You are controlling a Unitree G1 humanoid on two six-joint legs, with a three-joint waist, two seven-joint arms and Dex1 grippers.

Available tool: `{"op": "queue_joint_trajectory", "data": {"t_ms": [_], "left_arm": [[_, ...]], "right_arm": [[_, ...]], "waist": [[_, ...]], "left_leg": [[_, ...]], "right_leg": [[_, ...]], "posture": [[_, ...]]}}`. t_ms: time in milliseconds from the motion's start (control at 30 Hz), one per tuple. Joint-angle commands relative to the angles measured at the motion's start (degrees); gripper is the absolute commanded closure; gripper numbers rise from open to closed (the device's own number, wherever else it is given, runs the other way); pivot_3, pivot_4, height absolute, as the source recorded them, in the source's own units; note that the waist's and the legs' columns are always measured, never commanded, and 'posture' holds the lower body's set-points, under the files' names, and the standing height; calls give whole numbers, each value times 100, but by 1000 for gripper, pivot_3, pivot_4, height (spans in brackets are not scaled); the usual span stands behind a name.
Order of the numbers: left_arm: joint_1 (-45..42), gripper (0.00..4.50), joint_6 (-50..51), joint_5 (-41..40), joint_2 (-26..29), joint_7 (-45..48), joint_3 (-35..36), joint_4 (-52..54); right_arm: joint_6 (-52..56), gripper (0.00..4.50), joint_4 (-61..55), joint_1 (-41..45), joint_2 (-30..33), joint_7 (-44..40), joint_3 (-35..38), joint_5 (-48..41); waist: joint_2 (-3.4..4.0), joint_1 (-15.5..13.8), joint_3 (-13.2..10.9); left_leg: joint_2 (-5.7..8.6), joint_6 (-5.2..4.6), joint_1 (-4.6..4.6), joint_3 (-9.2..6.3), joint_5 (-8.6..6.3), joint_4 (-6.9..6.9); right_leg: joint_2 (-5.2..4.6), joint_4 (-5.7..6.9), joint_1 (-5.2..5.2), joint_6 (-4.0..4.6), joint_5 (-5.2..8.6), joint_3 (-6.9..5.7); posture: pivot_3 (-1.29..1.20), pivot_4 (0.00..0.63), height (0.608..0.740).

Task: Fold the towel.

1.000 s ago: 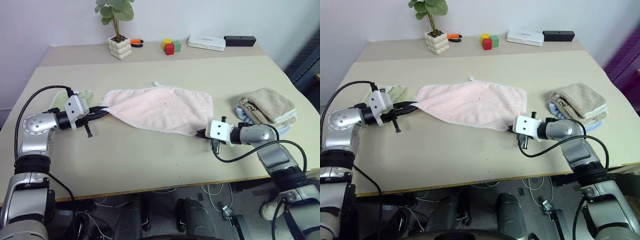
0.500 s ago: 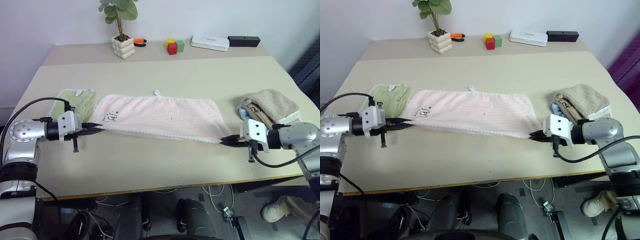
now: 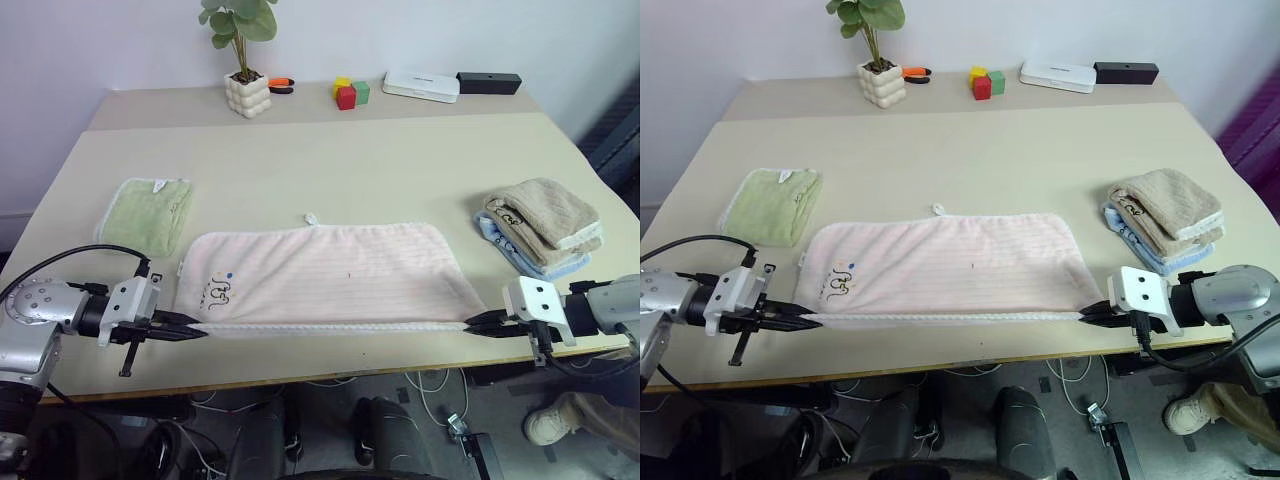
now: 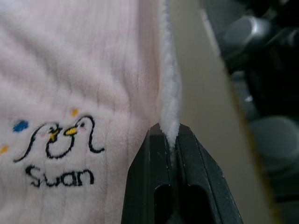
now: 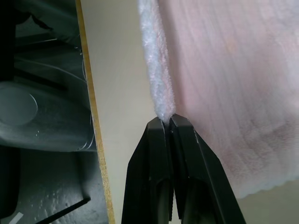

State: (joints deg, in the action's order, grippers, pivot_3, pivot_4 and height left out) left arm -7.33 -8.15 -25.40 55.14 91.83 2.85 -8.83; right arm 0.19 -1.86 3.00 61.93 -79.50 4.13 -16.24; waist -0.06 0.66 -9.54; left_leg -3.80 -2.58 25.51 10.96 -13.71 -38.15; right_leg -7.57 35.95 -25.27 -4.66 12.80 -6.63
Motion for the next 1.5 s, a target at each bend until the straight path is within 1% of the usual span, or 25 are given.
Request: {"op": "queue_joint_trajectory", "data": {"t_ms": [33, 133, 233, 333, 400, 500, 600, 767, 867, 1067, 1367, 1433, 1500], "left_arm": [[-537, 4500, -104, 59, -279, -247, 108, -420], [-1071, 4500, -638, 384, -459, -397, 136, -1117], [-1753, 4500, -954, 590, -637, -508, 96, -1947], [-2351, 4500, -1701, 1163, -768, -872, -39, -2943], [-2647, 4500, -2054, 1393, -878, -1079, -94, -3402], [-2911, 4500, -2288, 1541, -1020, -1234, -148, -3848], [-3100, 4500, -2448, 1765, -1116, -1498, -208, -4232], [-3267, 4500, -2555, 1881, -1261, -1801, -167, -4586], [-3288, 4500, -2436, 1852, -1295, -1878, -134, -4637], [-3313, 4500, -2397, 1885, -1279, -2053, -124, -4611], [-3566, 4500, -2063, 2069, -1460, -2556, -198, -4866], [-3640, 4500, -1891, 2070, -1533, -2639, -186, -4934], [-3728, 4500, -1492, 2001, -1591, -2566, -145, -5015]], "right_arm": [[-169, 4465, 225, 452, -105, 151, 21, 101], [-403, 4465, 581, 917, -255, 308, -68, 266], [-688, 4465, 998, 1442, -389, 407, -213, 496], [-990, 4465, 1493, 1981, -590, 546, -393, 730], [-1269, 4465, 1882, 2333, -730, 677, -533, 959], [-1800, 4465, 2556, 2858, -956, 1037, -773, 1421], [-2098, 4465, 3135, 3270, -1139, 1357, -1045, 1871], [-2608, 4465, 3807, 3697, -1394, 1804, -1329, 2345], [-2887, 4465, 4327, 4000, -1455, 2184, -1439, 2641], [-3306, 4465, 4999, 4425, -1590, 2648, -1503, 2851], [-3393, 4465, 5657, 4686, -2026, 3183, -1612, 3029], [-3345, 4465, 5768, 4711, -2095, 3330, -1671, 3149], [-3324, 4465, 5849, 4717, -2147, 3362, -1693, 3188]], "waist": [[1, -6, 0], [0, 5, -1], [2, 6, -2], [0, 17, -2], [0, 25, -2], [0, 27, -3], [-1, 40, -3], [-1, 49, -3], [0, 49, -4], [0, 55, -4], [1, 60, -3], [1, 59, -3], [0, 54, -3]], "left_leg": [[2, 0, 0, 0, 0, 0], [3, 0, 3, 0, 0, -2], [5, 0, 5, 5, 2, -1], [6, 9, 6, 8, 10, -6], [6, 8, 7, 12, 11, -7], [7, 6, 9, 20, 25, -9], [6, 6, 15, 27, 27, -9], [6, 6, 16, 32, 28, -9], [6, 5, 15, 36, 29, -9], [6, 6, 14, 41, 30, -8], [7, 9, 11, 49, 32, -8], [7, 11, 10, 55, 34, -8], [7, 13, 10, 65, 35, -8]], "right_leg": [[-4, 0, 0, 0, 0, -2], [-2, 1, -1, 0, -1, -7], [3, 2, -3, 0, -1, -10], [5, 5, -2, -3, -3, -11], [5, 6, -2, -3, -3, -11], [4, 12, 2, -5, -4, -11], [3, 15, 4, -6, -5, -10], [4, 18, 5, -23, -13, -10], [4, 21, 5, -27, -15, -9], [6, 24, 5, -30, -16, -8], [15, 25, 8, -32, -16, -6], [20, 25, 9, -32, -16, -6], [21, 28, 9, -33, -16, -6]], "posture": [[0, 150, 740], [0, 150, 740], [0, 150, 740], [0, 150, 740], [0, 150, 740], [0, 150, 740], [0, 150, 740], [0, 150, 740], [0, 150, 740], [0, 150, 740], [0, 150, 740], [0, 150, 740], [0, 150, 740]]}}
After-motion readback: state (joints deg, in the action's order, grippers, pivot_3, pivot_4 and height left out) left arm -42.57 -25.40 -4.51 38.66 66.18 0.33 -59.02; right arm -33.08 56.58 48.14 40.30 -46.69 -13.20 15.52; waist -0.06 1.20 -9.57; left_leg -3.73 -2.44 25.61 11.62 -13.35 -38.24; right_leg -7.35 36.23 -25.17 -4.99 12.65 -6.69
